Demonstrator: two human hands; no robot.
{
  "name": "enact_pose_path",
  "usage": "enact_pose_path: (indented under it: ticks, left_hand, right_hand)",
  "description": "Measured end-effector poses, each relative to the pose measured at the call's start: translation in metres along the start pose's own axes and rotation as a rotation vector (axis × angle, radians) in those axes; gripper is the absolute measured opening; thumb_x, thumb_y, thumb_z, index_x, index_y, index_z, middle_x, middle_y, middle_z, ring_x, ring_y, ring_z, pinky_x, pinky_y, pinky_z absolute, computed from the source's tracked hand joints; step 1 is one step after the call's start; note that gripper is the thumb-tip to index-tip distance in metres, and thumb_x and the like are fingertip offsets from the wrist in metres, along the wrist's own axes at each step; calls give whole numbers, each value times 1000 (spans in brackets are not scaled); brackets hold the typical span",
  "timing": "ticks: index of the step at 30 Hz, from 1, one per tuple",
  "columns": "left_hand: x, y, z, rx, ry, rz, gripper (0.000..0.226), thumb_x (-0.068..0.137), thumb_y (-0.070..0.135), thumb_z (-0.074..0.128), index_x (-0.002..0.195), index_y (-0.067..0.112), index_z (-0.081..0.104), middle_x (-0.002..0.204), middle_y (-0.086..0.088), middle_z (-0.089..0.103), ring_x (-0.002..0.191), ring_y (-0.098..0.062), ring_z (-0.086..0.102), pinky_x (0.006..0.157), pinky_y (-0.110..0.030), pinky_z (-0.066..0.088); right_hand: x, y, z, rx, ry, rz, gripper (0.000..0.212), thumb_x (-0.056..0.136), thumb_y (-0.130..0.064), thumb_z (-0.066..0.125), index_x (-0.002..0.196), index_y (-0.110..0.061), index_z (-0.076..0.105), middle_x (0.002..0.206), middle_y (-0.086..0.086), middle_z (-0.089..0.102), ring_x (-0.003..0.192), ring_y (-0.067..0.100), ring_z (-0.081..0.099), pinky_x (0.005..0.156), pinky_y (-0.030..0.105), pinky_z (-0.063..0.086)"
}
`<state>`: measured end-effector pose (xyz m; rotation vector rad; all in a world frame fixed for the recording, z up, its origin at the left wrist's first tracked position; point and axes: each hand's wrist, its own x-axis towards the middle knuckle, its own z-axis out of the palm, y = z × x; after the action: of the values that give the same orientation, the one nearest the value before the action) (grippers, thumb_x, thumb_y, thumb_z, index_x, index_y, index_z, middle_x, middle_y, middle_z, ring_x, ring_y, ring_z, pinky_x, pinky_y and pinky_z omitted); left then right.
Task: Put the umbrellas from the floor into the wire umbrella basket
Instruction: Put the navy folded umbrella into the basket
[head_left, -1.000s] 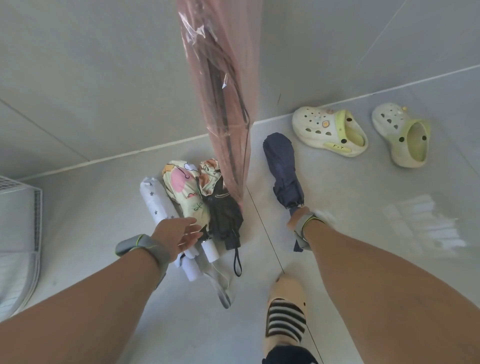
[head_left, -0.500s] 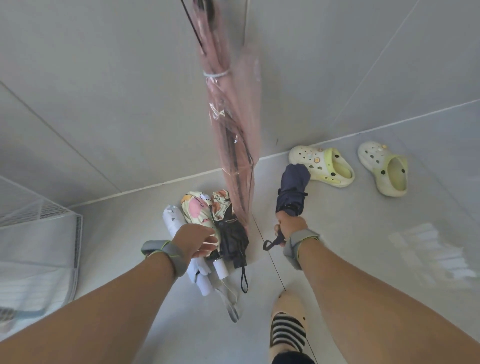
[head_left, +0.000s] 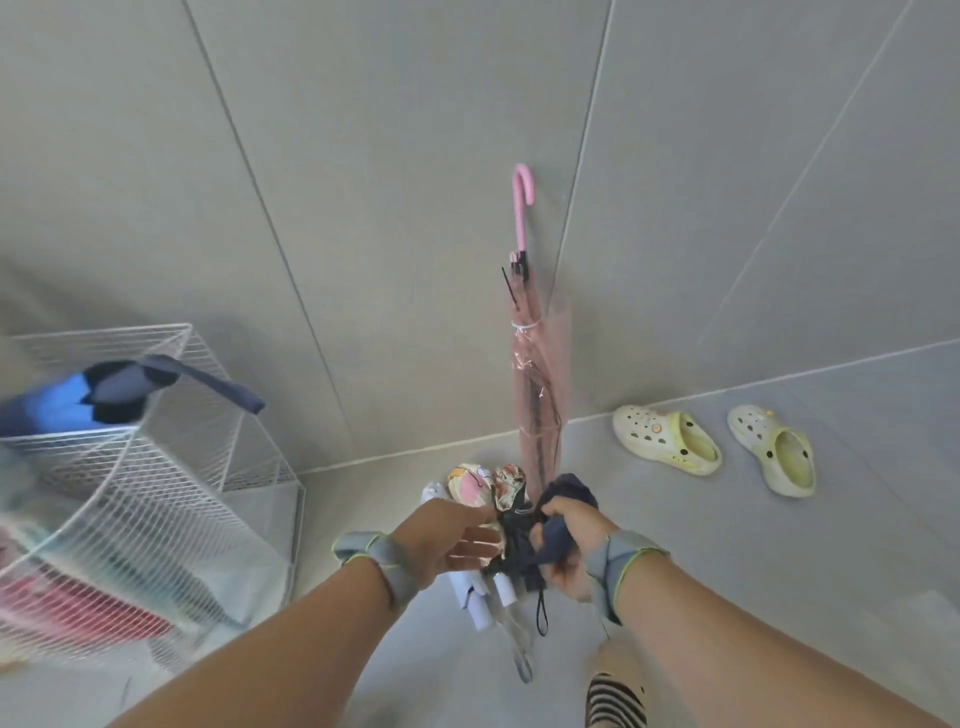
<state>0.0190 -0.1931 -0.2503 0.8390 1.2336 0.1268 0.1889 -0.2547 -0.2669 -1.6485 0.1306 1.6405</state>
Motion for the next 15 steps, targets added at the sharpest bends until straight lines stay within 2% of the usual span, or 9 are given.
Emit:
enact_pose_path:
  ticks: [3, 5, 7, 8, 12, 15]
  left_hand:
    - [-28, -13, -21, -51, 16, -19, 32, 96, 27, 53, 108, -1, 63, 114, -20, 70, 93, -30, 68, 88, -36, 54]
    - [-43, -16, -38, -97, 25, -7, 32, 97, 32, 51, 101, 1, 61, 114, -22, 69, 90, -30, 68, 93, -40, 53]
    - [-54, -15, -54, -154, 21, 43, 38, 97, 35, 50, 108, 0, 60, 109, -20, 69, 86, -27, 68, 95, -40, 51]
    - [-60, -15, -64, -192, 14, 81, 42, 97, 36, 49, 115, -1, 60, 107, -19, 68, 87, -27, 67, 95, -40, 51]
    - [-73, -4, -92, -434, 1, 271, 39, 99, 27, 47, 129, 5, 58, 126, -15, 65, 101, -26, 64, 88, -36, 53]
    - [-79, 10, -118, -642, -50, 414, 35, 102, 26, 40, 132, 15, 55, 133, -5, 61, 111, -24, 62, 95, -37, 49]
  right_hand:
    - [-26, 22, 36, -156, -69, -16, 13, 86, -21, 58, 85, -9, 54, 68, 8, 54, 53, 20, 50, 42, 21, 45]
    - [-39, 32, 64, -314, -85, -57, 21, 89, -20, 57, 74, -5, 54, 59, 9, 53, 55, 22, 47, 54, 29, 46]
    - [-50, 38, 92, -443, -95, -98, 30, 89, -18, 57, 63, -3, 54, 46, 9, 54, 47, 22, 46, 51, 29, 41]
    - [-56, 38, 109, -538, -89, -139, 29, 88, -18, 57, 64, -2, 55, 43, 8, 55, 43, 21, 47, 47, 25, 39]
    - [-68, 17, 147, -915, -70, -428, 32, 91, -16, 54, 63, -2, 49, 32, -2, 52, 30, 16, 46, 37, 15, 34]
    - [-76, -10, 169, -1017, -99, -732, 23, 89, -14, 57, 68, -9, 49, 41, 1, 53, 27, 11, 44, 34, 18, 33]
